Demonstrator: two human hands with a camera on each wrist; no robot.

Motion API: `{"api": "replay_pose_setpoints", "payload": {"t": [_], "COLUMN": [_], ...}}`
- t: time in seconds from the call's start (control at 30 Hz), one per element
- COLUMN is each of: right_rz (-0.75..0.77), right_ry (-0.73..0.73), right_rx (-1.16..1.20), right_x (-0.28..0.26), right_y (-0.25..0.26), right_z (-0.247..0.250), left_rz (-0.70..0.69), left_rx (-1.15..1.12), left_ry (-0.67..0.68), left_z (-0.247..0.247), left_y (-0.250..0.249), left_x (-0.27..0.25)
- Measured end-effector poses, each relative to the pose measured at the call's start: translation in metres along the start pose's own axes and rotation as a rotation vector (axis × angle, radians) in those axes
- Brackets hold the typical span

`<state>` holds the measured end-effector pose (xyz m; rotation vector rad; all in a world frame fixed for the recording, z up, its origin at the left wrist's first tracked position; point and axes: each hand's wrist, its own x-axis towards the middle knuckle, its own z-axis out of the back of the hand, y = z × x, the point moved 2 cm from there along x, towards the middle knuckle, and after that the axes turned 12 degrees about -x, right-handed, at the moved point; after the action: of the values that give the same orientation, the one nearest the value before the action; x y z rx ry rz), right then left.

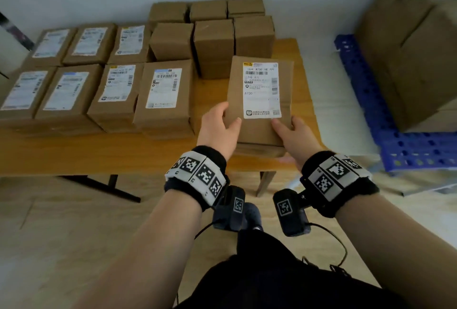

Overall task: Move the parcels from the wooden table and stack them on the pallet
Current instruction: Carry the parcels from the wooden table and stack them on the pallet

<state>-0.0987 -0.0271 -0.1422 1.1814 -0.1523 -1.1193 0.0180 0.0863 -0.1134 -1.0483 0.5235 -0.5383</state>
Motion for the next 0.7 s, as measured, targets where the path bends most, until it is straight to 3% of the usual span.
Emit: {"api": "replay_pose_setpoints", "payload": {"t": [0.2,0.43,0.7], "right_rz": [0.159,0.266,0.343], "right_ry": [-0.190,-0.355,-0.485], "right_rx": [0.143,0.314,0.431], "right_x": [-0.059,-0.093,-0.089], "right_y": [0.010,0.007,-0.033], "right_z": [0.061,0.142,0.273], "left_rz": [-0.155,-0.472,-0.626], "left_rx": [-0.043,-0.057,-0.090], "left_ry": [-0.028,0.073,0.117], "left_z": [-0.021,-0.065,-0.178], "left_y": [-0.050,-0.122,-0.202], "left_x": [-0.031,-0.061,-0.078]}}
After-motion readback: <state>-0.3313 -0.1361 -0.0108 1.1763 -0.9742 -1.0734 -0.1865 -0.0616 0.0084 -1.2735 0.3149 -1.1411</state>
